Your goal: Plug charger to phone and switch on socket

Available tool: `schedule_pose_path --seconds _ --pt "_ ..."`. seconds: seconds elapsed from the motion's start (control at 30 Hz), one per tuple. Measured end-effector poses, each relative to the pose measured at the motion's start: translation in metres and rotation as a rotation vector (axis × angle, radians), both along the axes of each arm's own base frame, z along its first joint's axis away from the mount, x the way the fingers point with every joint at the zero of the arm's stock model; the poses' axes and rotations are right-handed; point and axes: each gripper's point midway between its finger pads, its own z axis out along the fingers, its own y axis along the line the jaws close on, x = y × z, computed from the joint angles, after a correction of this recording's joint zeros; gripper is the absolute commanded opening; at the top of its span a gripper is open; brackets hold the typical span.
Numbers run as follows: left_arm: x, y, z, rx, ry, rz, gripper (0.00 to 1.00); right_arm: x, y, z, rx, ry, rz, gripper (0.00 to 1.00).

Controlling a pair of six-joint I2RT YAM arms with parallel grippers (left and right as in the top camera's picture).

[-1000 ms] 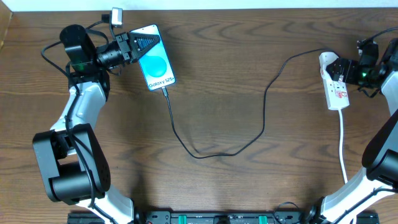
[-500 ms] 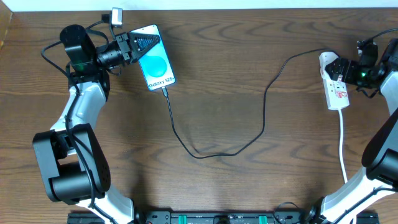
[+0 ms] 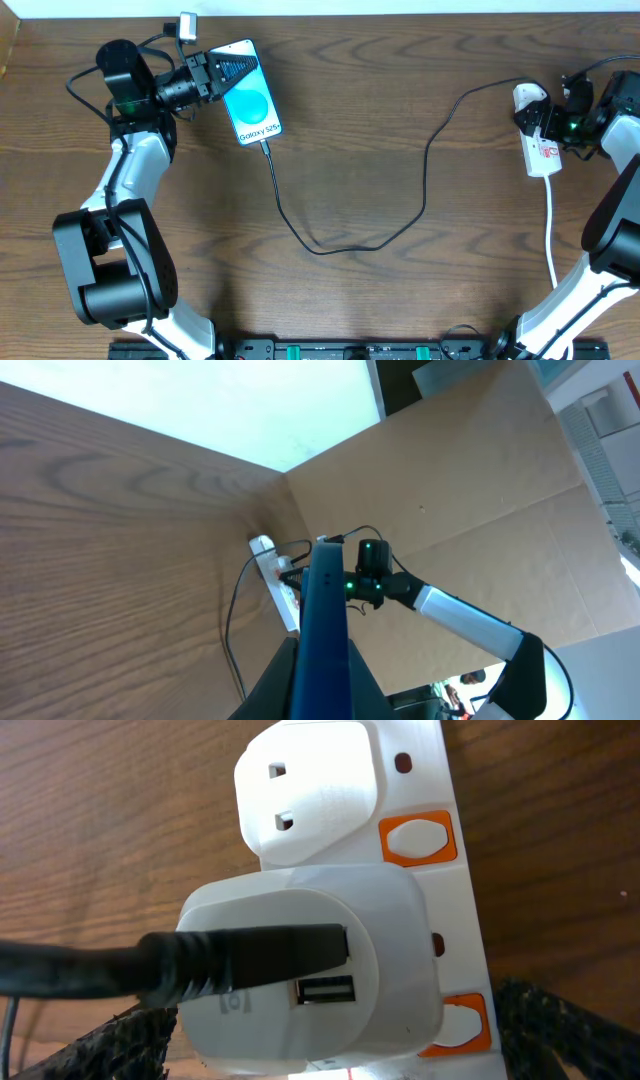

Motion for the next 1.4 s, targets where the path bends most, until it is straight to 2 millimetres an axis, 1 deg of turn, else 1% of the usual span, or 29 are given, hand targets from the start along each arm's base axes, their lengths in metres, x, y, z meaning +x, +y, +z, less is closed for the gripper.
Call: schedule_pose_path --seconds 0.17,0.27,0.47,0.67,1.0,1.4 --pt "0.0 0.0 0.0 0.0 0.0 0.0 0.07 0.0 0.001 -0.002 -0.015 0.011 0.001 0.99" --pt "0.0 0.0 0.0 0.0 0.0 0.0 0.07 -0.003 0.001 -0.001 -0.029 0.053 0.0 0.99" --pt "0.0 0.0 0.0 0.0 0.0 0.0 0.07 -0.006 0.001 0.005 -0.049 0.108 0.0 0.99" --pt "0.0 0.0 0.0 0.0 0.0 0.0 0.07 0.0 0.009 0.01 -0.046 0.096 0.021 0.99" --pt "0.0 0.0 0.0 0.0 0.0 0.0 0.07 0.004 0.015 0.015 -0.025 0.078 0.037 0.99" --pt "0.0 0.0 0.0 0.0 0.0 0.0 0.08 0.003 0.016 0.016 -0.014 0.082 0.039 0.99"
